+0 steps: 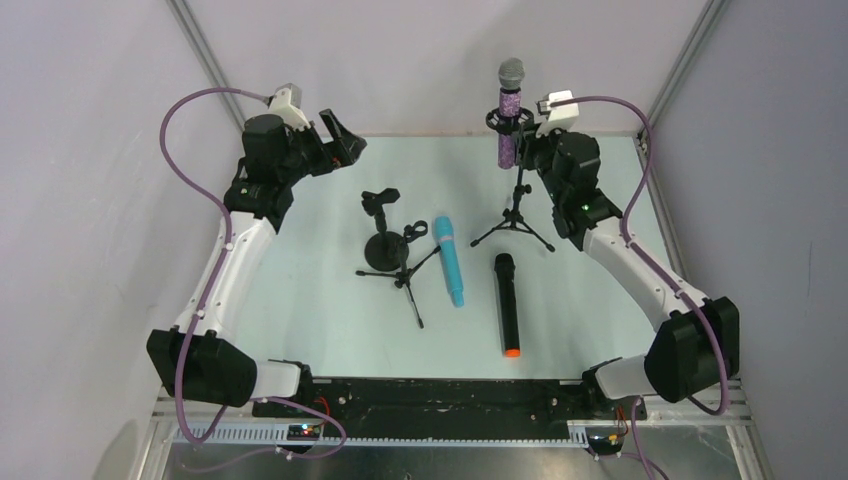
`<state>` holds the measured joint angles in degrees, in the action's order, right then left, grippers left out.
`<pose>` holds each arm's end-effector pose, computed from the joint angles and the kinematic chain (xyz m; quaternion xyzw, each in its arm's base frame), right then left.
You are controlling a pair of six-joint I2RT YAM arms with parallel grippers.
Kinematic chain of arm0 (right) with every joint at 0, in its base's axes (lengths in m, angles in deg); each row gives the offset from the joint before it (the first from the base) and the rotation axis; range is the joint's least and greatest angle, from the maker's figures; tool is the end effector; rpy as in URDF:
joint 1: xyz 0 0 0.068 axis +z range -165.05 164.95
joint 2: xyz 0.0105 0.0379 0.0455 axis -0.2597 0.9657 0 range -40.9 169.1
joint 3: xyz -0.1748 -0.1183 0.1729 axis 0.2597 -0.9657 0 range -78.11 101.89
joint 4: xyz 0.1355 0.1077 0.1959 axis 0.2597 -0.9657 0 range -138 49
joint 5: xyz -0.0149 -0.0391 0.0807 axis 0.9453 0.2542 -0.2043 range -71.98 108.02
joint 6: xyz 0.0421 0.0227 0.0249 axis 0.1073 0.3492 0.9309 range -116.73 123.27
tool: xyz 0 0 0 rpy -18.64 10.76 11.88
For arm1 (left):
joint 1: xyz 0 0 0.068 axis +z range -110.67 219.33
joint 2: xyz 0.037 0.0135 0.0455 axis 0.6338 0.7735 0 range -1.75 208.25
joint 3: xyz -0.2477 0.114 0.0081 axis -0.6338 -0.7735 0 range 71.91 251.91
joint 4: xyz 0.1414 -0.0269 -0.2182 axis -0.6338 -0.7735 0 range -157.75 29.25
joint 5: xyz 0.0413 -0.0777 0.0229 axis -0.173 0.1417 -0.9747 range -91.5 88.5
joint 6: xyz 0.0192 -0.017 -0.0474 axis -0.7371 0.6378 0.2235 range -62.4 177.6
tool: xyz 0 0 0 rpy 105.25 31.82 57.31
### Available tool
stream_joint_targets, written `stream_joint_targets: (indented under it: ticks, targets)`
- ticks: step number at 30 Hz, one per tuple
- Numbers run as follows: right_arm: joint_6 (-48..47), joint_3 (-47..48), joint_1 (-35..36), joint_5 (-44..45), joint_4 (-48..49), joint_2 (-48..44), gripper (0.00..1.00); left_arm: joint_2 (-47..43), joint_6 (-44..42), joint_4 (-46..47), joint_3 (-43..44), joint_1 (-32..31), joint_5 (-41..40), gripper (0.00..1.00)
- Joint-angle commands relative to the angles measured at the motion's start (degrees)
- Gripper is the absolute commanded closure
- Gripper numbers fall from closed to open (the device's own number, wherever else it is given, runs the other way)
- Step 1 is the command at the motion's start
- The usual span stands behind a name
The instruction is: Attach the microphones to the stand
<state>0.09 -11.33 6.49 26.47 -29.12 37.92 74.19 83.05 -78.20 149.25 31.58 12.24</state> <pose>0.3090 0.1163 0.3798 -0.1004 0.7009 0.0608 0.7035 0.2998 -0.0494 0.4054 -0.0510 0.7948 -0.2622 0.5449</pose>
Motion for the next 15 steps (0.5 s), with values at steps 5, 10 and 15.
stream_joint_targets:
  ticks: [5, 10, 15]
  targets:
    - [1.61, 5.73, -1.41, 1.63, 17.56, 1.22, 1.0, -1.97, -0.56, 1.83, 1.03, -0.38, 0.06, 0.02]
    - [2.03, 5.73, -1.88, 2.31, 22.41, 3.11, 1.0, -1.99, -0.66, 1.81, 0.99, -0.38, 0.02, 0.02]
    - [0.73, 6.36, -2.23, 2.99, 28.03, 5.24, 1.0, -1.89, -0.72, 1.85, 1.03, -0.34, -0.02, 0.02]
